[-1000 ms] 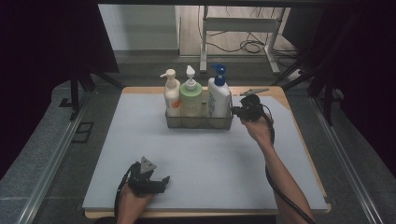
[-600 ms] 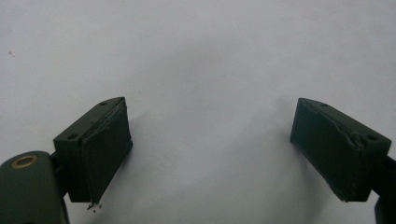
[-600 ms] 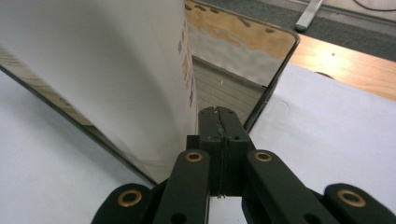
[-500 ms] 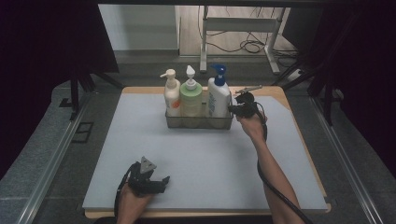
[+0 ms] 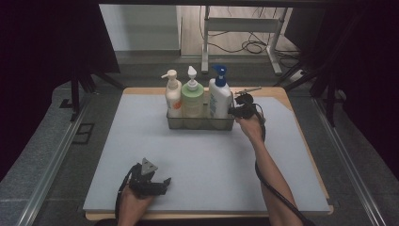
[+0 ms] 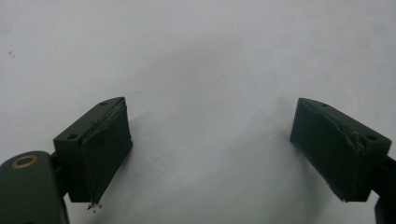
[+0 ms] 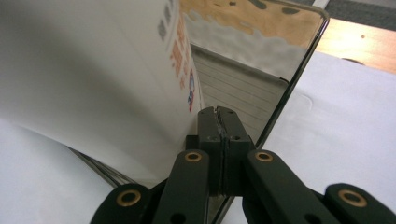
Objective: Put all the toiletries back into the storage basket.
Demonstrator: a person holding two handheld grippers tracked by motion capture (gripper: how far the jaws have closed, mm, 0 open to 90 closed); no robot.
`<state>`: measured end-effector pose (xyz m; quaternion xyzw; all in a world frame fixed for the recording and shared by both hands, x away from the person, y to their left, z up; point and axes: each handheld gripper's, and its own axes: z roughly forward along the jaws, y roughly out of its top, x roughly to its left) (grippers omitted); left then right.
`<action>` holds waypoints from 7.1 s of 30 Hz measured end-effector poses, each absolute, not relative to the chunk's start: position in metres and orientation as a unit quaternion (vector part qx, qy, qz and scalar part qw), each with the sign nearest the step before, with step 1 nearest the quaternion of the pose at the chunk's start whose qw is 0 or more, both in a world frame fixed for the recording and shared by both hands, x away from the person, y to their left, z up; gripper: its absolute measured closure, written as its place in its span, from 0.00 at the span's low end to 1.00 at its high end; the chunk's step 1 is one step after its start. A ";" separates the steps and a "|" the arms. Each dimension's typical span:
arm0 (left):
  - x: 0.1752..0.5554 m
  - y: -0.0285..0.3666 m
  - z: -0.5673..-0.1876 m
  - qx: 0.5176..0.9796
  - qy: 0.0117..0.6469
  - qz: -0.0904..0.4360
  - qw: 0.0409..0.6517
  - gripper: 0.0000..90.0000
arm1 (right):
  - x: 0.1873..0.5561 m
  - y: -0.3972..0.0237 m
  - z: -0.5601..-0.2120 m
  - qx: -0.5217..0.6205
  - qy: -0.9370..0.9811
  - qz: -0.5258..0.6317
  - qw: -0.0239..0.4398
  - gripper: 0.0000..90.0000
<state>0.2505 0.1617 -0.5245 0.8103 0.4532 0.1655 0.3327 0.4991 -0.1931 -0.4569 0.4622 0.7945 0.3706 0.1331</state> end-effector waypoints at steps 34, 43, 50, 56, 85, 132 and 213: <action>0.251 0.162 -0.524 0.811 0.452 0.166 0.331 0.13 | 0.499 -0.174 -0.463 0.451 0.816 0.336 0.132 0.95; 0.251 0.162 -0.524 0.812 0.452 0.166 0.331 0.13 | 0.498 -0.168 -0.465 0.451 0.818 0.334 0.128 0.95; 0.251 0.162 -0.524 0.812 0.452 0.166 0.331 0.13 | 0.497 -0.164 -0.467 0.445 0.821 0.335 0.128 0.95; 0.251 0.162 -0.524 0.812 0.452 0.166 0.331 0.13 | 0.495 -0.163 -0.467 0.439 0.822 0.340 0.124 0.95; 0.251 0.162 -0.524 0.811 0.453 0.166 0.331 0.13 | 0.489 -0.157 -0.465 0.424 0.829 0.342 0.129 0.99; 0.251 0.162 -0.524 0.811 0.452 0.166 0.331 0.13 | 0.482 -0.169 -0.453 0.425 0.822 0.351 0.148 0.74; 0.250 0.161 -0.525 0.810 0.454 0.167 0.333 0.13 | 0.359 -0.243 -0.446 0.348 0.854 0.349 0.167 0.15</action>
